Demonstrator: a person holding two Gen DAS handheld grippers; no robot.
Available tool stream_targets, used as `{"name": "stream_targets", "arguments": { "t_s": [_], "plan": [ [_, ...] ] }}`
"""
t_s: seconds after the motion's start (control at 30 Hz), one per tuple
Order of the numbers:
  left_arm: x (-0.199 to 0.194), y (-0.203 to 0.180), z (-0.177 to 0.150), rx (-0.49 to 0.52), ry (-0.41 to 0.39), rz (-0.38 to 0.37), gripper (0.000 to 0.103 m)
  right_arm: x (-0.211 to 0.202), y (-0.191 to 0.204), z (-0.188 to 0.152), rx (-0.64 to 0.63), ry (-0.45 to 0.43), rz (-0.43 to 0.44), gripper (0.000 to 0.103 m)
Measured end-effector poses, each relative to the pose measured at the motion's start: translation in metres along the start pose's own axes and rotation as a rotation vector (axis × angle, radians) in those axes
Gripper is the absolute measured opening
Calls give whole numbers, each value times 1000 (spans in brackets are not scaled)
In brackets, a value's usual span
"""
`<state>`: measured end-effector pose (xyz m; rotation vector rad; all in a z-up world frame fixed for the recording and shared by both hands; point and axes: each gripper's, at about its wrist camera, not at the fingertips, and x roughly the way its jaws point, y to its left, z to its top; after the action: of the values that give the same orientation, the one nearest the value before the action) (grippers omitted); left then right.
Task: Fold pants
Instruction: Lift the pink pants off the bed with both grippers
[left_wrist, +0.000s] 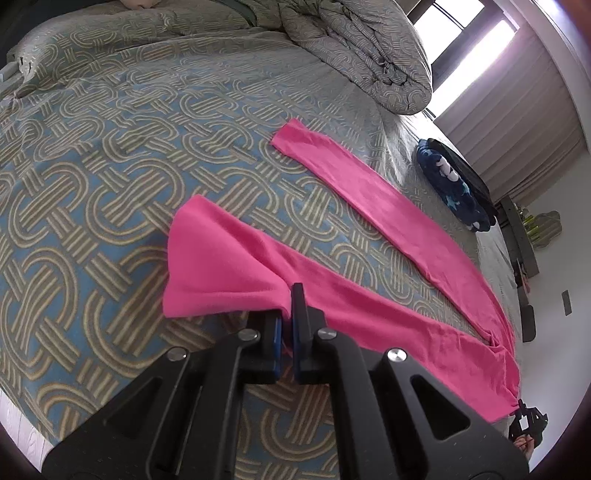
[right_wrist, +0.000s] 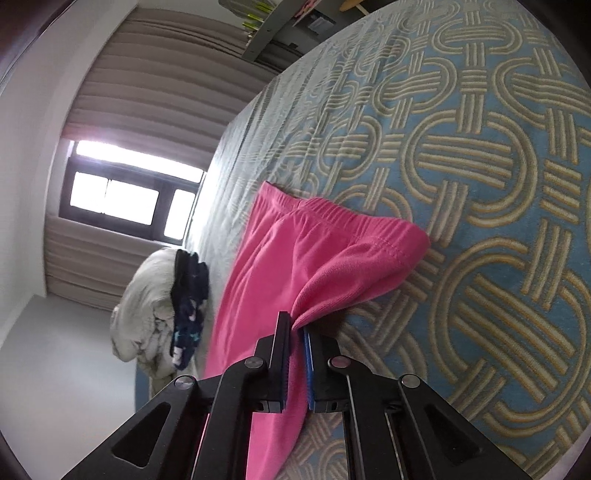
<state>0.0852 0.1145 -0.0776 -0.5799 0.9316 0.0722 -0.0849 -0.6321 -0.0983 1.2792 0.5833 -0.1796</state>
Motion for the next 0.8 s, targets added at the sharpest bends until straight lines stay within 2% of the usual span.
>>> {"name": "stream_targets", "arguments": {
  "t_s": [0.4,0.8],
  "plan": [
    [-5,-10,15,11,-10,-48,5,2,11,4,56,25,117,5],
    [-5,-30,42,20,-15,-98,5,17,54,10,40,38,172,5]
  ]
}}
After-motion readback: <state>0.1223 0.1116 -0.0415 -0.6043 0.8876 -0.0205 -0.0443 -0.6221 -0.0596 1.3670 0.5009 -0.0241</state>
